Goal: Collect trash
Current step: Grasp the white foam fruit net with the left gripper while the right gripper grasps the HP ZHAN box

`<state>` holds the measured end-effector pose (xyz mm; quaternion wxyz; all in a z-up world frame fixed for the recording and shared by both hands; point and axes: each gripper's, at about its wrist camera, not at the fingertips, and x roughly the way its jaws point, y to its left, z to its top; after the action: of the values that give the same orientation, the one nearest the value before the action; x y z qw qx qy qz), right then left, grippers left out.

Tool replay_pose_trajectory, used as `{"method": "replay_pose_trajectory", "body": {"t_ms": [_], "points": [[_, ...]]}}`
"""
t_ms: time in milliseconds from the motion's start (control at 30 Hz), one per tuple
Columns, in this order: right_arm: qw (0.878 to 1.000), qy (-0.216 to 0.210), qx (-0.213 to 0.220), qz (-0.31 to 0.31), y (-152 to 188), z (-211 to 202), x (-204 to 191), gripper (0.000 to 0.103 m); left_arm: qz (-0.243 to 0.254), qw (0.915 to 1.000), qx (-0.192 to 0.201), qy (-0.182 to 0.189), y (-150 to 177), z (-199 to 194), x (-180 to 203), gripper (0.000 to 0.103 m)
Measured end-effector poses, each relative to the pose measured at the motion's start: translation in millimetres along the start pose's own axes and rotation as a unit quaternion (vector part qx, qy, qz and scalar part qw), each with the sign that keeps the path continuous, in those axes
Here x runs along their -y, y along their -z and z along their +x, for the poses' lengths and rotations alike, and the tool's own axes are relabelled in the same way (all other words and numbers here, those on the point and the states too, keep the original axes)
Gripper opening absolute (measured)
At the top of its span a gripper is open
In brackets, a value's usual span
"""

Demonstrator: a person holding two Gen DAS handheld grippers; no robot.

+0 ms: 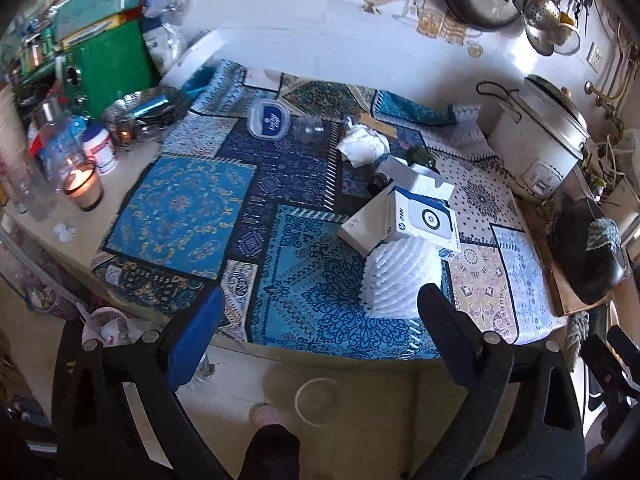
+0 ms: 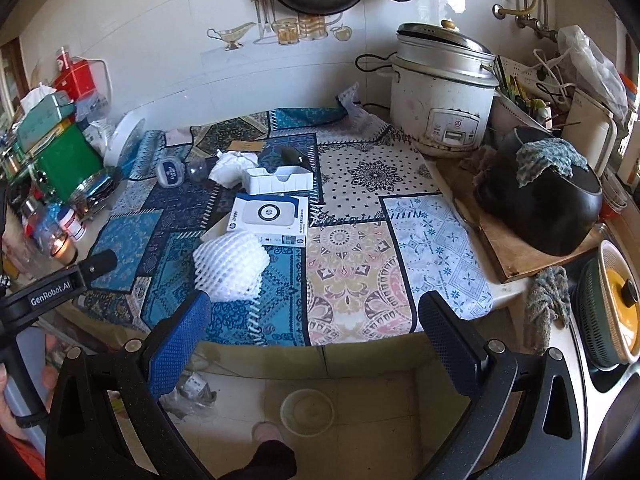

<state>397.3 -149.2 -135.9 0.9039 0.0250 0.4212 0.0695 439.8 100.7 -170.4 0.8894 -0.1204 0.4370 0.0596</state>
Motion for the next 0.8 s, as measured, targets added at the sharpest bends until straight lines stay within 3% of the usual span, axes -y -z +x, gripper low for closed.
{"method": "replay_pose_trajectory", "body": {"t_ms": [200,433,633,800], "points": [[0.998,0.044,-0.017,0.037,-20.1,35.9,5.5,0.103,0.055,0.9959,-0.057,0.045,-18.9,56.9,21.2,0.098],[0.995,0.056,-0.053,0.064,-34.2,65.9,23.9,0.103,0.077,0.9852,-0.129,0.083,-16.8,111.3,51.5,0.098],[0.995,0.019,-0.078,0.052,-53.7,99.0,44.1,0.103,0.070,0.9812,-0.165,0.070,-12.7,146.4,69.3,0.098],[0.994,-0.013,-0.105,-0.005,-70.9,130.6,46.8,0.103,0.063,0.9788,-0.183,0.068,-7.3,160.3,73.9,0.098]]}}
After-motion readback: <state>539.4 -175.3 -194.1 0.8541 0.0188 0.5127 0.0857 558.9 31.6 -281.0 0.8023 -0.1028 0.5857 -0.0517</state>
